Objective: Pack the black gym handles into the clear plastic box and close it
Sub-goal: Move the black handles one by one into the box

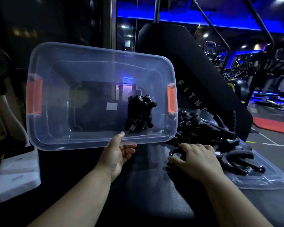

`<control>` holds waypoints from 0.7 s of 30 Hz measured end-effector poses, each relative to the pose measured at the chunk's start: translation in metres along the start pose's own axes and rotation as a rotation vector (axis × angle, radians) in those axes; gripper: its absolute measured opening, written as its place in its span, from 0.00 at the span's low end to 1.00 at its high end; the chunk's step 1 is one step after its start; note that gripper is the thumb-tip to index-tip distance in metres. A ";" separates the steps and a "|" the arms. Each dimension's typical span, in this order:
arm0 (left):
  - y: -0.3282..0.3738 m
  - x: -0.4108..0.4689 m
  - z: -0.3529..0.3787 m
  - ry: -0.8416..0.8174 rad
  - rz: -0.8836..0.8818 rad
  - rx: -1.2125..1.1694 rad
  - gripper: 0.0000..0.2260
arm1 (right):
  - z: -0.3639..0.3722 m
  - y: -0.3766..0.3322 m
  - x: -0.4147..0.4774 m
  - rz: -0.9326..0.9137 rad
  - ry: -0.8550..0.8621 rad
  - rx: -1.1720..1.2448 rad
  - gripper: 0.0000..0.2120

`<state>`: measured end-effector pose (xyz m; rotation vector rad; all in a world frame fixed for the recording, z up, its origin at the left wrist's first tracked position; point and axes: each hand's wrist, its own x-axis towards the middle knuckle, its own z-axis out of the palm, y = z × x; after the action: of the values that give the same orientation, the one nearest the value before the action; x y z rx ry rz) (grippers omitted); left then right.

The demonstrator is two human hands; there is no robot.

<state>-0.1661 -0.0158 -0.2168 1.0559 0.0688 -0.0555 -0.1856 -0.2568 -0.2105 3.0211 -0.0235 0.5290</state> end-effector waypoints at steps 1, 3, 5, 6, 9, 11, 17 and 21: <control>0.000 0.000 0.000 -0.002 0.001 0.002 0.22 | 0.000 0.000 -0.001 0.000 0.003 -0.002 0.35; -0.001 0.000 -0.001 -0.010 -0.002 0.006 0.19 | -0.001 -0.001 -0.002 -0.008 0.015 0.003 0.36; 0.000 -0.001 0.000 -0.007 -0.005 0.010 0.19 | -0.003 -0.002 -0.004 -0.015 0.046 0.032 0.35; 0.000 -0.001 0.000 -0.002 -0.004 0.010 0.19 | -0.004 -0.002 -0.005 -0.014 0.068 0.046 0.35; 0.000 -0.001 0.000 0.010 -0.004 0.007 0.23 | -0.007 -0.003 -0.009 -0.020 0.149 0.066 0.34; 0.001 -0.001 0.000 0.012 -0.001 0.007 0.24 | -0.006 -0.005 -0.010 -0.032 0.202 0.069 0.34; 0.001 -0.002 0.000 0.005 0.001 0.017 0.25 | -0.004 -0.015 -0.010 -0.116 0.444 0.225 0.29; 0.002 -0.002 0.000 0.002 0.005 0.016 0.25 | -0.007 -0.018 -0.012 -0.148 0.535 0.458 0.29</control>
<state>-0.1678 -0.0149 -0.2145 1.0719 0.0670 -0.0504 -0.1984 -0.2383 -0.2095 3.1310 0.3986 1.4794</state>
